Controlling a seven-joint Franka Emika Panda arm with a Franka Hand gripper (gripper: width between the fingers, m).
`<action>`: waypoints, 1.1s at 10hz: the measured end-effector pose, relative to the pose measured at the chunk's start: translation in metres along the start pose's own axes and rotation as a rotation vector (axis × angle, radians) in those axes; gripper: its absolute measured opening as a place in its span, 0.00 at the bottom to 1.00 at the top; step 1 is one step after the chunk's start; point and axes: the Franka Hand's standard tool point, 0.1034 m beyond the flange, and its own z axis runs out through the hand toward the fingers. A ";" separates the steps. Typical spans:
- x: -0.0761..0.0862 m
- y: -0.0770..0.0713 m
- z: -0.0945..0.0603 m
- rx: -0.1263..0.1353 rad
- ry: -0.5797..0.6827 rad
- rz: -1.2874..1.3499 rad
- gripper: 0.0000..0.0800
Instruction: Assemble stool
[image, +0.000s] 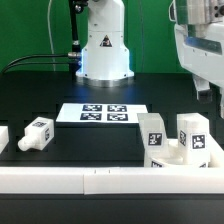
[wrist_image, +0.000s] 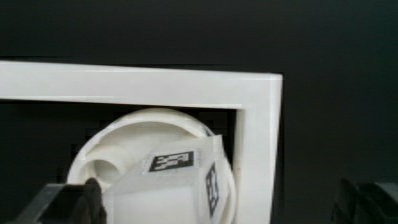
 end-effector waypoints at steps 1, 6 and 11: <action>0.001 0.000 0.000 0.000 0.000 -0.085 0.81; 0.001 0.004 0.002 -0.060 0.074 -0.912 0.81; 0.004 0.007 0.010 -0.114 0.085 -1.333 0.81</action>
Offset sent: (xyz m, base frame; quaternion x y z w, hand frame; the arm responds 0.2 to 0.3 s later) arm -0.0041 -0.0013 0.0035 -0.0214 0.0251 -0.4410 0.8969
